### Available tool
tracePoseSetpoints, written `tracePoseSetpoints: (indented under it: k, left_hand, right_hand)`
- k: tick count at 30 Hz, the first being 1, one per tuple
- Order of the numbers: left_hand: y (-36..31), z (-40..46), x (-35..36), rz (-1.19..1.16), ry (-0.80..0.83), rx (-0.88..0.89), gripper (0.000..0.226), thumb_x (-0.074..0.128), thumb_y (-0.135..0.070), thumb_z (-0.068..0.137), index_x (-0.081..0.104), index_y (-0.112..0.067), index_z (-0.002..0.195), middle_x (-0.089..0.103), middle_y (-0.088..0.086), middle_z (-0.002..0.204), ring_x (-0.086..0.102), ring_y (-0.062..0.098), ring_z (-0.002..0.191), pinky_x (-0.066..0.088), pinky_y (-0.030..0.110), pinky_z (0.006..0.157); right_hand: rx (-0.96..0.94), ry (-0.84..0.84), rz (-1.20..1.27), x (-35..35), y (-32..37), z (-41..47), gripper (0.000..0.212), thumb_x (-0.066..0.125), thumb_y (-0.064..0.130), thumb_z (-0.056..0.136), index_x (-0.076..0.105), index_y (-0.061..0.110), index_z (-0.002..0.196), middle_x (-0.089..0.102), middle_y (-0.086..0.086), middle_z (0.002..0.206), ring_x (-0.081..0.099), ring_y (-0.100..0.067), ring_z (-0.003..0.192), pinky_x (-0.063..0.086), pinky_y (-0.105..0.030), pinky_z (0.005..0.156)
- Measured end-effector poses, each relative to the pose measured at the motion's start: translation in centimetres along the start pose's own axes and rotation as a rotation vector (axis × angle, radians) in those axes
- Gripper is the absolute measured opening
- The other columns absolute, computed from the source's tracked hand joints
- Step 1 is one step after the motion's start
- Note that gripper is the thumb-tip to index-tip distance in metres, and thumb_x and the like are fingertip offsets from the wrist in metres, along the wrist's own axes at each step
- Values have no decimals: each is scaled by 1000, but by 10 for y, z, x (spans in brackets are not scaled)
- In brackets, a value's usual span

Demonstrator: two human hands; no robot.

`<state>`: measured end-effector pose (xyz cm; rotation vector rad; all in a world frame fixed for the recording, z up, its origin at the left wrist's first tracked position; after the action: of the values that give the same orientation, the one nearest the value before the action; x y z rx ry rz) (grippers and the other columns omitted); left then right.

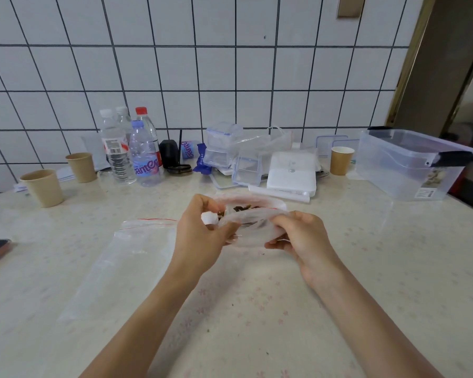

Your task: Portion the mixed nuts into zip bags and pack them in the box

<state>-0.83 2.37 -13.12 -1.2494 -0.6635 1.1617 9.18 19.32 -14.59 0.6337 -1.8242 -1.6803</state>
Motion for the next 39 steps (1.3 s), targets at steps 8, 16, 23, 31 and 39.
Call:
tracePoseSetpoints:
  k: [8, 16, 23, 31, 39]
  left_hand:
    - [-10, -3, 3, 214, 150, 225, 54, 51, 18, 89, 77, -25, 69, 66, -20, 120, 72, 7, 74, 58, 22, 60]
    - [-5, -10, 4, 652, 199, 228, 44, 86, -47, 76, 72, -37, 116, 69, -21, 120, 61, 1, 101, 44, 20, 85]
    - [-6, -18, 3, 912, 255, 215, 57, 80, -67, 72, 67, -40, 120, 65, -20, 126, 58, 9, 117, 36, 24, 82]
    - [-14, -16, -5, 868, 134, 161, 41, 56, -1, 83, 76, -38, 77, 65, -12, 78, 67, 10, 70, 59, 34, 73]
    - [-10, -20, 3, 1097, 172, 254, 52, 78, -64, 77, 69, -38, 121, 65, -14, 122, 63, 15, 106, 42, 29, 74]
  right_hand:
    - [-377, -80, -220, -5, 13, -4, 26, 58, -10, 82, 59, 16, 82, 65, 2, 87, 60, -6, 81, 46, -20, 67]
    - [-614, 254, -672, 14, 12, -16, 60, 49, -14, 90, 72, 36, 68, 67, 12, 95, 64, 1, 85, 42, -12, 74]
    - [-488, 310, -936, 13, 3, -14, 36, 55, 10, 92, 76, 38, 98, 58, 25, 92, 60, 5, 86, 42, -16, 79]
    - [-532, 270, -1146, 14, 7, -19, 43, 48, 3, 92, 77, 35, 92, 55, 15, 100, 59, -10, 88, 38, -38, 99]
    - [-499, 271, -1144, 11, 12, -25, 33, 55, 13, 88, 77, 33, 103, 51, 18, 92, 55, -10, 85, 44, -33, 88]
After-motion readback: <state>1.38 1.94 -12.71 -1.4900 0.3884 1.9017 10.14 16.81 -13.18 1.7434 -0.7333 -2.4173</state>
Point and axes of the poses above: each hand's wrist, its own z-axis towards the middle knuckle, its own x-axis out of the palm, y = z × x, the point moved 4 cm from there along z, towards the middle knuckle
